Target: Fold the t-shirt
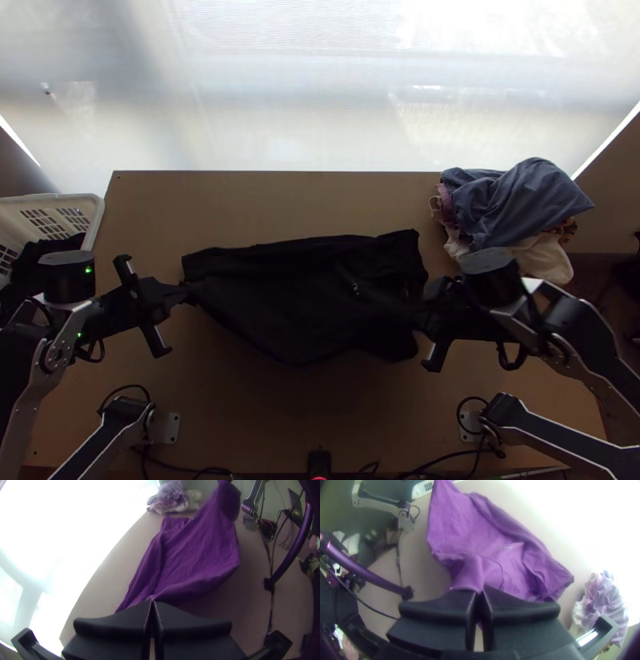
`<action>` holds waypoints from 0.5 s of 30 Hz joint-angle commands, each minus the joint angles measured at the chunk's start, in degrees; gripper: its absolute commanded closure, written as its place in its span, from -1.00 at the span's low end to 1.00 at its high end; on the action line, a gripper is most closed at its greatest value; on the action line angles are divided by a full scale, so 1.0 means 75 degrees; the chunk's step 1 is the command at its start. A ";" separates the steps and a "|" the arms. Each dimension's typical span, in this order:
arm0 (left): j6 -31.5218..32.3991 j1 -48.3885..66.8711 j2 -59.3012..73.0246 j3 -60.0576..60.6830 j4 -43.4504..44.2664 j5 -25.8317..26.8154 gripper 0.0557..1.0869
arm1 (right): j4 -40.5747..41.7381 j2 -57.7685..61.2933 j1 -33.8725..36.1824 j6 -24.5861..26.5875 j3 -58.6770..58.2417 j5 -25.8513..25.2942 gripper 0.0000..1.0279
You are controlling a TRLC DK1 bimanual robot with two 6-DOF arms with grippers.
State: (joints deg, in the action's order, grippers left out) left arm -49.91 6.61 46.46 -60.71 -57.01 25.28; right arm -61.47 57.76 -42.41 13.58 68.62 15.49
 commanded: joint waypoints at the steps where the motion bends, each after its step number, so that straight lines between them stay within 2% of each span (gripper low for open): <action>1: 0.2342 0.2505 0.0439 -0.1656 -0.0754 -0.0394 0.92 | -0.0229 -0.0295 0.0335 -0.0440 0.1175 0.0103 0.95; 10: 0.2776 0.2505 0.1622 -0.5546 -0.2218 -0.0640 0.92 | -0.0851 0.0010 0.1120 -0.0663 0.3858 0.0103 0.95; 15: 0.2893 0.1743 0.1985 -0.6777 -0.2465 -0.0640 0.92 | -0.0909 0.0198 0.1389 -0.0674 0.4573 0.0115 0.95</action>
State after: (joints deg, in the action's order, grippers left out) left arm -30.61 22.83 57.04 -96.77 -71.61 21.32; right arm -66.98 57.56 -35.20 9.19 93.41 16.21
